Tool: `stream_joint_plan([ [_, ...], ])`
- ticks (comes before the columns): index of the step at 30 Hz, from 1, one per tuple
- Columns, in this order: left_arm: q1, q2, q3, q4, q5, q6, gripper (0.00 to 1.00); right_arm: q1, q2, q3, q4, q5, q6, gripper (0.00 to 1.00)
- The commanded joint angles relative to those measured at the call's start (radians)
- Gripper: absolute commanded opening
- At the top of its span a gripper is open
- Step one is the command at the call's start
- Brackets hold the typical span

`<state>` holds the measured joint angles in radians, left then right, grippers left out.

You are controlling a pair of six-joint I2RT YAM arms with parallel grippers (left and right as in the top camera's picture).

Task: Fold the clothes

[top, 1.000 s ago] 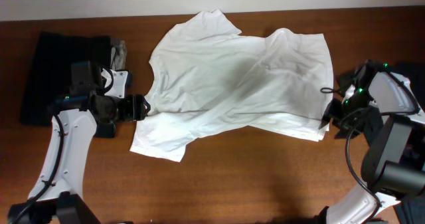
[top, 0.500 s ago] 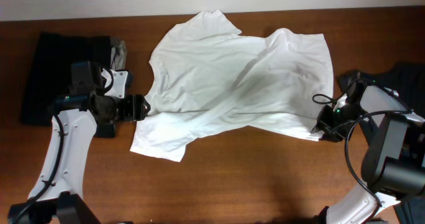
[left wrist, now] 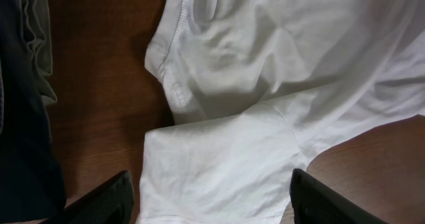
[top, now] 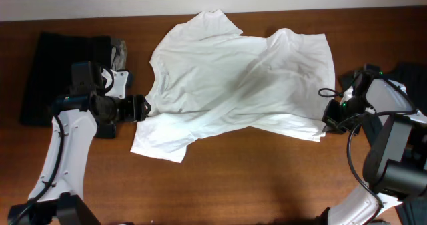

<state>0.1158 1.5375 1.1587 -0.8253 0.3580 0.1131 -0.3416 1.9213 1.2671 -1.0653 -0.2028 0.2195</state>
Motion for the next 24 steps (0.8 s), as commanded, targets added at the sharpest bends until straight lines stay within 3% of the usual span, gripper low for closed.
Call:
stream_joint_plan([
  [1, -0.002, 0.002, 0.007, 0.002, -0.007, 0.020, 0.75, 0.000, -0.003, 0.016, -0.040, 0.052, -0.004, 0.04],
  [6, -0.002, 0.002, 0.007, 0.002, -0.008, 0.020, 0.75, 0.000, -0.003, 0.018, -0.278, 0.365, 0.191, 0.04],
  [11, -0.002, 0.002, 0.007, 0.005, -0.008, 0.020, 0.75, 0.000, -0.003, 0.017, -0.332, 0.581, 0.317, 0.04],
  [22, -0.010, 0.002, 0.006, -0.032, -0.006, 0.020, 0.82, -0.013, -0.003, 0.024, -0.325, 0.621, 0.310, 0.04],
  [24, -0.024, 0.002, -0.002, -0.069, -0.006, 0.020, 0.82, -0.024, -0.003, 0.049, -0.328, 0.570, 0.309, 0.21],
])
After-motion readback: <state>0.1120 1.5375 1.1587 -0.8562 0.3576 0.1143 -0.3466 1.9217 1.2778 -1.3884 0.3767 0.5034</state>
